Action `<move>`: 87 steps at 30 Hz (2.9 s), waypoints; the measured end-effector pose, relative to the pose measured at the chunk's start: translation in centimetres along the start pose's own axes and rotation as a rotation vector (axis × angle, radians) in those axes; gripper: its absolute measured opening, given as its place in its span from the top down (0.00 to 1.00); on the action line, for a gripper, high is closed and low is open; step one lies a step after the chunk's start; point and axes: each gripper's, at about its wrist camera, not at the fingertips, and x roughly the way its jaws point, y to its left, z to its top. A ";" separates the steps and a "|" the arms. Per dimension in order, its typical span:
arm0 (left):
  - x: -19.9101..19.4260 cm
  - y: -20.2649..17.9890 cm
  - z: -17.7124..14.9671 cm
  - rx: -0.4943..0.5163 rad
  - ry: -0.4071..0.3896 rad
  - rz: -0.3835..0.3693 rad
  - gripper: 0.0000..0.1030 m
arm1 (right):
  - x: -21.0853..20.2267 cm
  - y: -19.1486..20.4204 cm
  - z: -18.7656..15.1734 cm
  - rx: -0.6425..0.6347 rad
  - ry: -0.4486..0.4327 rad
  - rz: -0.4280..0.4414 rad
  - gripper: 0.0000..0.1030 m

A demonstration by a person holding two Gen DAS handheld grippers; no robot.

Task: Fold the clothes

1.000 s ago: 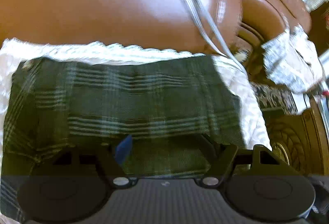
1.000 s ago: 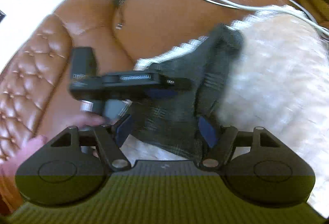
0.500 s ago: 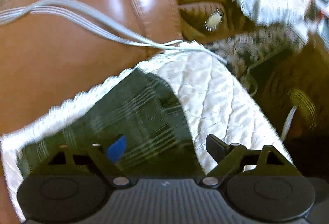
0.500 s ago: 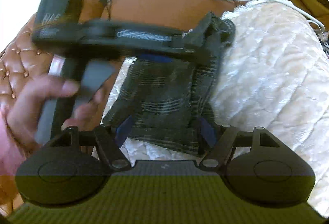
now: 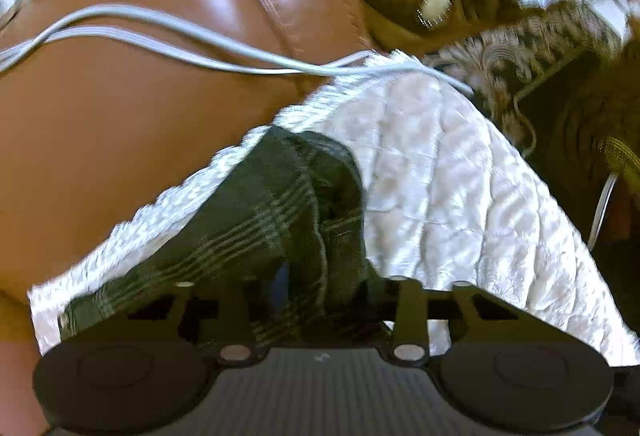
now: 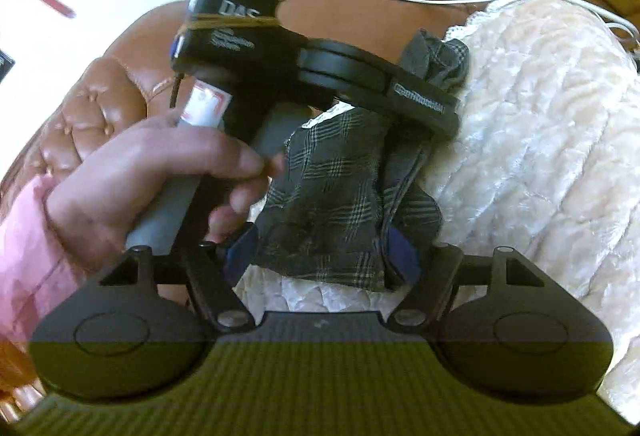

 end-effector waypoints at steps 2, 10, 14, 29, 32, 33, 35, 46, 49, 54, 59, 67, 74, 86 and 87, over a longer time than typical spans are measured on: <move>-1.0 2.0 -0.8 -0.078 -0.043 -0.035 0.75 | 0.0 -0.1 0.1 -0.014 0.008 -0.008 0.22; -2.3 9.2 -5.3 -0.361 -0.161 -0.131 0.78 | -1.4 -5.0 1.4 0.206 -0.048 -0.038 0.22; -1.8 11.6 -6.9 -0.454 -0.173 -0.178 0.78 | 0.1 -5.8 2.0 0.227 -0.002 -0.022 0.21; -1.1 13.0 -7.8 -0.495 -0.169 -0.209 0.78 | 1.6 -3.8 2.5 0.198 0.013 0.166 0.21; -1.0 13.3 -8.2 -0.507 -0.167 -0.212 0.78 | 0.3 -3.9 2.6 0.213 -0.010 0.100 0.21; -1.0 13.3 -8.3 -0.508 -0.167 -0.213 0.78 | 0.3 -4.2 2.6 0.221 0.002 0.046 0.21; -1.1 13.2 -8.2 -0.500 -0.170 -0.212 0.78 | 0.8 -5.0 2.3 0.241 0.030 -0.013 0.21; -2.0 12.4 -7.0 -0.465 -0.177 -0.223 0.78 | 2.8 -8.6 1.5 0.511 -0.036 0.159 0.32; -2.2 12.0 -6.7 -0.456 -0.177 -0.234 0.78 | 2.9 -9.1 1.0 0.524 -0.003 0.104 0.84; -2.9 9.9 -5.1 -0.417 -0.179 -0.258 0.69 | 0.9 -7.2 0.5 0.404 -0.030 0.034 0.96; -2.3 6.1 -3.0 -0.356 -0.165 -0.354 0.44 | -1.8 -4.1 1.1 0.159 -0.062 -0.157 0.98; 0.3 3.4 -2.3 -0.353 -0.128 -0.386 0.41 | -3.1 -3.6 0.9 0.155 -0.075 -0.191 0.89; -1.8 6.6 -3.6 -0.424 -0.188 -0.389 0.41 | 0.2 -1.5 1.6 0.095 -0.021 -0.097 0.84; 0.2 12.3 -9.7 -0.564 -0.121 -0.257 0.45 | 4.8 -5.5 4.0 0.250 0.106 -0.185 1.00; 0.0 12.4 -9.8 -0.559 -0.130 -0.252 0.45 | 4.7 -5.2 4.1 0.245 0.112 -0.193 1.00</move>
